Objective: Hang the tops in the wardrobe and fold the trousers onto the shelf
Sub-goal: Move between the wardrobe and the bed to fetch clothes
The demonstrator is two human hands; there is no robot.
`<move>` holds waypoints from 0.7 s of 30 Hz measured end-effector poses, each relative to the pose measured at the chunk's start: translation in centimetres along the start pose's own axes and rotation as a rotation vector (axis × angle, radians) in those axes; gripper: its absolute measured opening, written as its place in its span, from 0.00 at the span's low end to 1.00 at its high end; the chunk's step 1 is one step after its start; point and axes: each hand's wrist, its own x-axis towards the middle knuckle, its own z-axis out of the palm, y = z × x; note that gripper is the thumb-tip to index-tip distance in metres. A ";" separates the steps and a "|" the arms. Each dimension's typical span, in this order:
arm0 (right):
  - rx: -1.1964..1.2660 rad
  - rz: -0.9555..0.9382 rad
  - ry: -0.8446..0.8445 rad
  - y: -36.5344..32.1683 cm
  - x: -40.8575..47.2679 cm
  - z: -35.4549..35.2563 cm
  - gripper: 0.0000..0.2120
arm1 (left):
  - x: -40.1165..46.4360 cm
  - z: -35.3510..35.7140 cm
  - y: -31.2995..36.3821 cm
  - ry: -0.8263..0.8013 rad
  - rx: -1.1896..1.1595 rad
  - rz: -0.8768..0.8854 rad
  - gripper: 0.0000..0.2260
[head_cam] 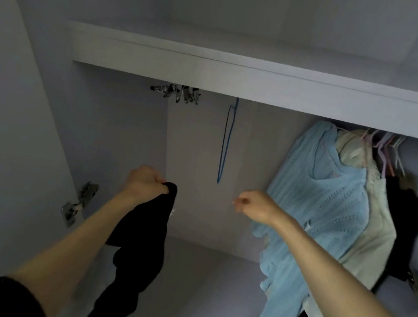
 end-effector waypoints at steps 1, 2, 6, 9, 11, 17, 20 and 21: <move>0.057 0.005 0.026 -0.4 1.4 0.4 0.12 | 0.8 -0.2 0.0 0.003 0.007 -0.001 0.02; 0.151 0.016 0.075 -0.9 2.8 0.6 0.11 | 1.6 -0.6 -0.1 -0.003 -0.005 -0.003 0.04; 0.726 0.157 0.240 -3.4 8.1 -0.1 0.22 | 4.1 -2.3 -0.7 -0.082 -0.136 -0.061 0.06; 0.994 0.169 0.254 -4.8 10.8 -1.1 0.31 | 4.8 -2.7 -1.0 -0.108 -0.237 -0.133 0.03; 1.115 0.173 0.229 -5.3 12.5 -1.4 0.27 | 5.3 -2.8 -1.5 -0.146 -0.299 -0.156 0.04; 1.331 0.183 0.334 -6.7 13.7 -3.5 0.14 | 5.8 -3.4 -1.0 -0.175 -0.370 -0.144 0.04; 1.483 0.071 0.298 -5.7 12.5 -4.5 0.18 | 5.3 -3.1 0.0 -0.169 -0.350 -0.131 0.03; 1.485 0.041 0.289 -5.1 11.9 -4.5 0.18 | 5.1 -3.0 0.3 -0.165 -0.340 -0.132 0.03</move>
